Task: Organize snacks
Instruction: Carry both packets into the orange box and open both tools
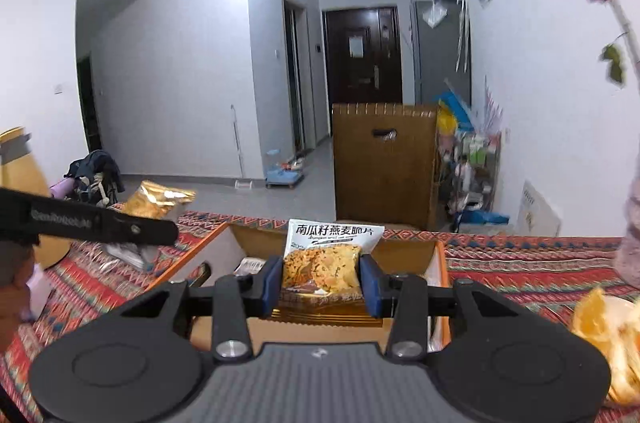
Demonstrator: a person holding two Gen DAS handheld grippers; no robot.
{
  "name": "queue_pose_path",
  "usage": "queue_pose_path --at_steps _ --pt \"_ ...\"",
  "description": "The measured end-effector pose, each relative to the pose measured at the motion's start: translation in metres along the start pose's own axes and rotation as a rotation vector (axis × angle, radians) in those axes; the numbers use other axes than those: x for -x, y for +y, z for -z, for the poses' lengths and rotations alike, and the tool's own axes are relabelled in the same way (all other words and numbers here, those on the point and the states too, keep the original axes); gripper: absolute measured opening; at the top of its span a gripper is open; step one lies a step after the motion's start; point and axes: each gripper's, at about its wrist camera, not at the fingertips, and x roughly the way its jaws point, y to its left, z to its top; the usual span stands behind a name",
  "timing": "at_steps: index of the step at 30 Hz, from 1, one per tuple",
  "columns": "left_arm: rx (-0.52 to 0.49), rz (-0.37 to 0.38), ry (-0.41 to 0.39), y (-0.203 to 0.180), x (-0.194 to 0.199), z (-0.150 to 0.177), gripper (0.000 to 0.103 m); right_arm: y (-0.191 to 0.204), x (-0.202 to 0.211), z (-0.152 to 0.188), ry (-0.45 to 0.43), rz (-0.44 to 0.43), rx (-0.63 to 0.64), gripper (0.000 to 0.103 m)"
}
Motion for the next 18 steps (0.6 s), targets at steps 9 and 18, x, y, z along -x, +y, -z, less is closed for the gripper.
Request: queue_pose_path --at_steps 9,18 --pt "0.099 -0.045 0.238 0.038 -0.156 -0.023 0.041 -0.042 -0.161 -0.019 0.255 0.082 -0.096 0.04" --pt "0.106 -0.068 0.361 0.049 -0.214 0.0 0.061 -0.048 -0.23 0.004 0.442 0.143 -0.063 0.048"
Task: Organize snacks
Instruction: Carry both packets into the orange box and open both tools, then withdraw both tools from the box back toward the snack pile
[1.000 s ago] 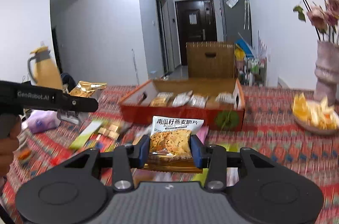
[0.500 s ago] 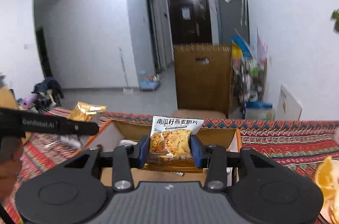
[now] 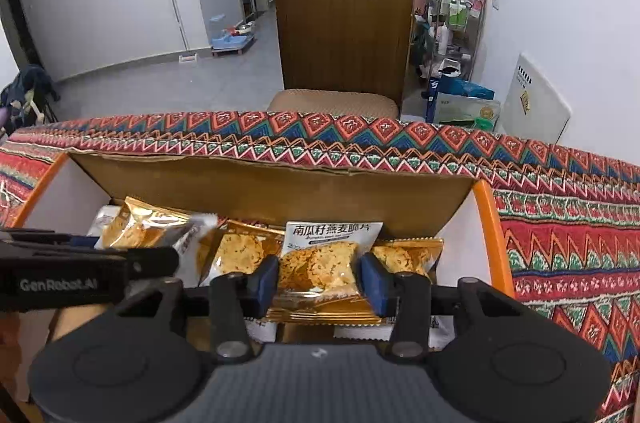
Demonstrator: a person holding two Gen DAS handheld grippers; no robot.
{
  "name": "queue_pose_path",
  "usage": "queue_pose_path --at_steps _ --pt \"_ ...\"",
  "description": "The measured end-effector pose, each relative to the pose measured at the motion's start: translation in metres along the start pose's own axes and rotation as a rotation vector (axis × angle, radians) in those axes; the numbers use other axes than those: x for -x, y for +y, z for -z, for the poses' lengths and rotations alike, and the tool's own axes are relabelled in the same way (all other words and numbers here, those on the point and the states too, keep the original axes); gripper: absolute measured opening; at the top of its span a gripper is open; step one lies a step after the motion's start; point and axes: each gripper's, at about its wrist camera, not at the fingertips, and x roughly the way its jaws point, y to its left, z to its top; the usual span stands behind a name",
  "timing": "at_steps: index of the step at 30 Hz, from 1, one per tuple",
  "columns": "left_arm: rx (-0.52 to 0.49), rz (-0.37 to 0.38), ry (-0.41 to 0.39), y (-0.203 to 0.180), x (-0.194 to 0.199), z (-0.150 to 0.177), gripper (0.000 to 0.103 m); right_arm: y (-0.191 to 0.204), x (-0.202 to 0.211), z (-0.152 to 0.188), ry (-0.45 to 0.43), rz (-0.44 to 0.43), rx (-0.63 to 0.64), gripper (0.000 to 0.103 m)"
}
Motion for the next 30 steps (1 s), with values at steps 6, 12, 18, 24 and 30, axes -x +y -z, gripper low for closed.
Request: queue_pose_path --at_steps 6,12,18,24,30 --pt "0.021 0.009 -0.019 0.006 0.017 -0.001 0.066 0.01 0.007 -0.004 -0.007 -0.012 0.001 0.059" --pt "0.009 -0.011 -0.077 0.002 0.073 0.002 0.08 0.004 0.051 -0.008 -0.053 -0.017 0.003 0.059" --pt "-0.046 -0.014 -0.131 -0.009 0.149 0.024 0.083 0.002 0.122 -0.002 -0.121 -0.017 0.016 0.062" --pt "-0.112 -0.009 -0.199 -0.026 0.233 0.061 0.088 0.001 0.205 0.024 -0.181 -0.037 0.034 0.069" --pt "-0.176 0.012 -0.275 -0.039 0.3 0.115 0.094 0.009 0.278 0.069 -0.239 -0.068 0.078 0.079"
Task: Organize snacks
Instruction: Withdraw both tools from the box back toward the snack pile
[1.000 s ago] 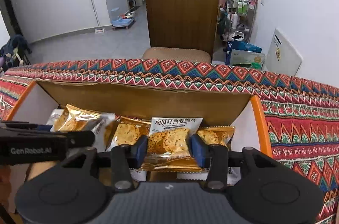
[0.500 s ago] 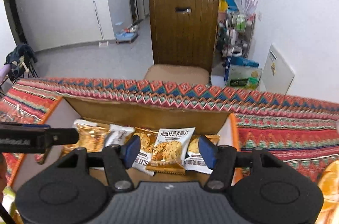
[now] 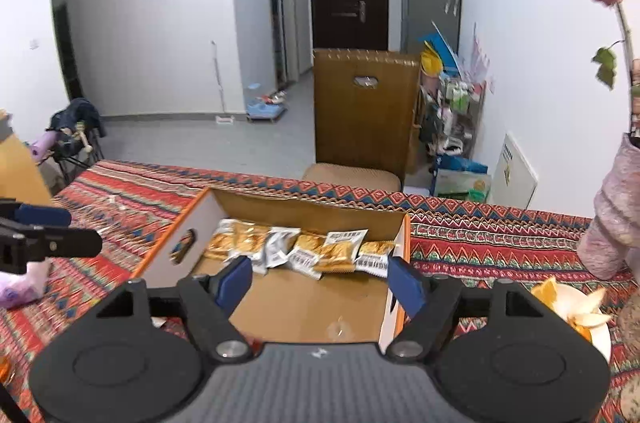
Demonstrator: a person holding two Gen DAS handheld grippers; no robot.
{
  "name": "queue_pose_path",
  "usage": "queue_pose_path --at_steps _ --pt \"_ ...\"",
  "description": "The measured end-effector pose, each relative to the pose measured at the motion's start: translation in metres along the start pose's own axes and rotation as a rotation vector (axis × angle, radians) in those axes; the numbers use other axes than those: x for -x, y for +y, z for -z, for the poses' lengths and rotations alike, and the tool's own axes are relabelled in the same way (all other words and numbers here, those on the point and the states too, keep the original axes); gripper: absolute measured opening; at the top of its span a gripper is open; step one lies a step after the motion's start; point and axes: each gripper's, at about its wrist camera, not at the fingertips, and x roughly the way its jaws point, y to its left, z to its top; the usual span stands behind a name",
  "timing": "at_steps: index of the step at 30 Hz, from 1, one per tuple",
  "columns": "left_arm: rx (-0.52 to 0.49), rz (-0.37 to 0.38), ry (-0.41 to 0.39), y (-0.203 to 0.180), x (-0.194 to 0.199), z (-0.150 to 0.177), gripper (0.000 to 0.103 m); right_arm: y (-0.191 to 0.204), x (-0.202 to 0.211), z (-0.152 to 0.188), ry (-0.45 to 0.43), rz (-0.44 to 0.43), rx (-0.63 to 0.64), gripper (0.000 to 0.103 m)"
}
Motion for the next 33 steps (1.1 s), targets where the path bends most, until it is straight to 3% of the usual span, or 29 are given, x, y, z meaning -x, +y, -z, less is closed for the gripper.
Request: queue_pose_path --at_steps 6,12,16,18,21,23,27,33 --pt "-0.078 -0.005 -0.115 -0.02 0.068 0.077 0.097 0.017 0.07 0.064 -0.074 -0.053 0.008 0.083" --pt "-0.095 -0.028 -0.226 -0.032 0.12 0.168 0.102 0.033 0.114 0.142 -0.105 -0.1 0.011 0.085" --pt "-0.053 -0.037 -0.225 -0.033 0.135 0.221 0.103 0.043 0.139 0.2 -0.11 -0.205 -0.048 0.09" --pt "-0.028 -0.064 -0.213 -0.034 0.139 0.248 0.103 0.051 0.146 0.226 -0.109 -0.2 -0.063 0.092" --pt "-0.022 -0.102 -0.199 -0.036 0.143 0.282 0.103 0.067 0.157 0.263 -0.103 -0.122 -0.06 0.092" --pt "-0.028 -0.1 -0.169 -0.035 0.145 0.3 0.103 0.075 0.164 0.286 -0.103 -0.088 -0.075 0.092" --pt "-0.042 -0.11 -0.125 -0.032 0.146 0.322 0.103 0.085 0.172 0.318 -0.061 -0.118 -0.076 0.092" --pt "0.01 -0.122 -0.121 -0.018 0.139 0.319 0.103 0.094 0.164 0.321 -0.05 -0.105 -0.057 0.092"
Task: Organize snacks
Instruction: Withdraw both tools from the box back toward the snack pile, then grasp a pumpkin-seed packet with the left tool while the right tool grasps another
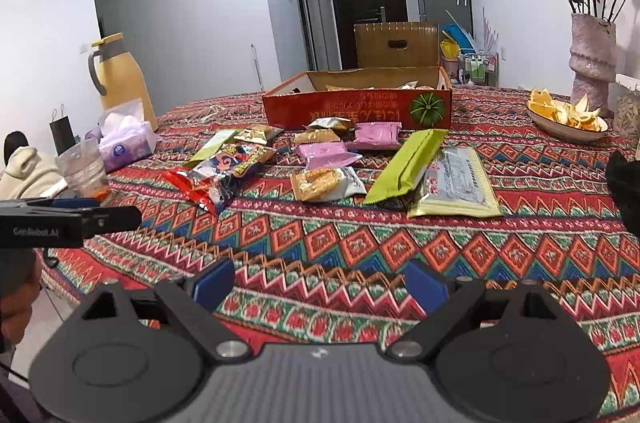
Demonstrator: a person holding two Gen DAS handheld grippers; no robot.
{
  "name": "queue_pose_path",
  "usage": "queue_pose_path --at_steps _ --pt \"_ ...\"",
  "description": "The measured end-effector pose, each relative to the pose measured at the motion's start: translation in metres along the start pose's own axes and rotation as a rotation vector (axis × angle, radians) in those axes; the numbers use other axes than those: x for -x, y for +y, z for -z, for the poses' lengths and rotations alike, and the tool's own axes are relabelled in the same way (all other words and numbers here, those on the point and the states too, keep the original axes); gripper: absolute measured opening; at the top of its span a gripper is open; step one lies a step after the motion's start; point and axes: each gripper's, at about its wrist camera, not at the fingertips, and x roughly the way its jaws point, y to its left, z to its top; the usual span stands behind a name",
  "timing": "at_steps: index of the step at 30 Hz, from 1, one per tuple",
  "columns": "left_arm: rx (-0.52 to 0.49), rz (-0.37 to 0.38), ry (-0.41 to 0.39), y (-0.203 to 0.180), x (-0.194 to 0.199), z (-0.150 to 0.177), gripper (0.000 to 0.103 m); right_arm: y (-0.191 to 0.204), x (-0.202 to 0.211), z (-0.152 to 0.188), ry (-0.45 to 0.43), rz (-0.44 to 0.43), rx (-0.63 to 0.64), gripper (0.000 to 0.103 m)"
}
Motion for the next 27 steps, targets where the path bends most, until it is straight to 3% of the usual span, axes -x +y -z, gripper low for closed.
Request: queue_pose_path --at_steps 6,14,19,22,27 --pt "0.014 -0.004 0.007 0.009 -0.013 -0.005 0.103 0.005 -0.024 -0.01 0.021 -0.048 -0.021 0.09" --pt "0.035 0.003 0.031 0.03 -0.04 -0.015 0.103 0.014 -0.096 -0.034 0.08 -0.115 -0.099 0.09" --pt "0.024 -0.003 0.01 0.041 -0.059 -0.033 0.103 0.007 -0.151 -0.061 0.052 -0.012 -0.208 0.089" --pt "0.023 -0.005 0.01 0.046 -0.07 -0.04 0.103 -0.002 -0.174 -0.068 0.033 -0.018 -0.302 0.084" --pt "0.03 0.007 0.033 0.05 -0.085 -0.041 0.103 0.006 -0.191 -0.072 0.017 0.117 -0.197 0.081"
